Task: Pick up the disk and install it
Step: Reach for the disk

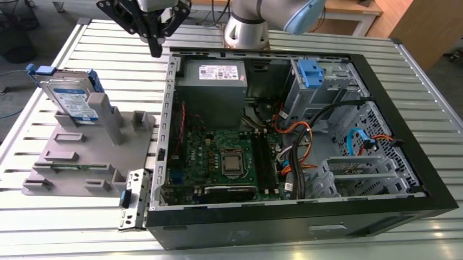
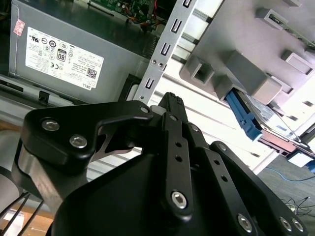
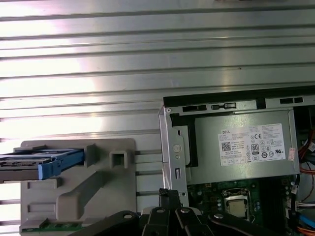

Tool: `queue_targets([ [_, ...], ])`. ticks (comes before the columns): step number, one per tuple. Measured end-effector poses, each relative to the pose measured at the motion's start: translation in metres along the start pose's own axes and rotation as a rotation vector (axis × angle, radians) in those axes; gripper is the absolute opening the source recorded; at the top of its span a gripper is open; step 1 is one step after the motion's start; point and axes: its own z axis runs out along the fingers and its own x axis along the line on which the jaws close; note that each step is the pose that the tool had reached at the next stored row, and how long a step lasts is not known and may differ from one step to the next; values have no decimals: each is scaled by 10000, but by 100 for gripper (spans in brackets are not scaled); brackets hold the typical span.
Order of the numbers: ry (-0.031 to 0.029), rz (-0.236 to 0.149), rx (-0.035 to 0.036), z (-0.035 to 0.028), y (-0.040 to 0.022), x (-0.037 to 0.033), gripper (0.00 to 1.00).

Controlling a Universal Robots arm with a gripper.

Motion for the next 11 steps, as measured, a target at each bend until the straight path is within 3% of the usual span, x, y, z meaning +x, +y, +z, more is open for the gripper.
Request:
queue_targets([
  [11, 0, 0, 0, -2, -5, 71, 11],
])
